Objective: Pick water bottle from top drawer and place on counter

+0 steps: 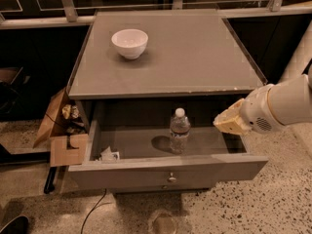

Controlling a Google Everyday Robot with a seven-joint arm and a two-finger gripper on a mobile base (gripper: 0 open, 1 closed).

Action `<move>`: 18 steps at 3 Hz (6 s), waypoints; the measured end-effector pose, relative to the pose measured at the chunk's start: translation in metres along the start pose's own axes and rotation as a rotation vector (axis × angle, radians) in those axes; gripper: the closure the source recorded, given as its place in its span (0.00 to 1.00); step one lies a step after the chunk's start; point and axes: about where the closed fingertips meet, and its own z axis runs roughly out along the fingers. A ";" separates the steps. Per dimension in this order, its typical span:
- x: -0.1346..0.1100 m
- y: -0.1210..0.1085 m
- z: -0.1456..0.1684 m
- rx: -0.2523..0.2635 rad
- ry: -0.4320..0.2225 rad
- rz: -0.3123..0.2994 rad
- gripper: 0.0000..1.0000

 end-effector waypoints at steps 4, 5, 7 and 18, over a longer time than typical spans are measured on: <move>0.031 -0.005 0.053 0.037 -0.019 0.059 0.53; 0.031 -0.008 0.070 0.033 -0.057 0.075 0.30; 0.027 -0.012 0.095 0.021 -0.139 0.107 0.12; -0.023 -0.012 0.199 0.046 -0.420 0.010 0.87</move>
Offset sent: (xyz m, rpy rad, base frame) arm 0.0012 -0.0212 -0.0419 -0.0465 -0.0040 -0.0533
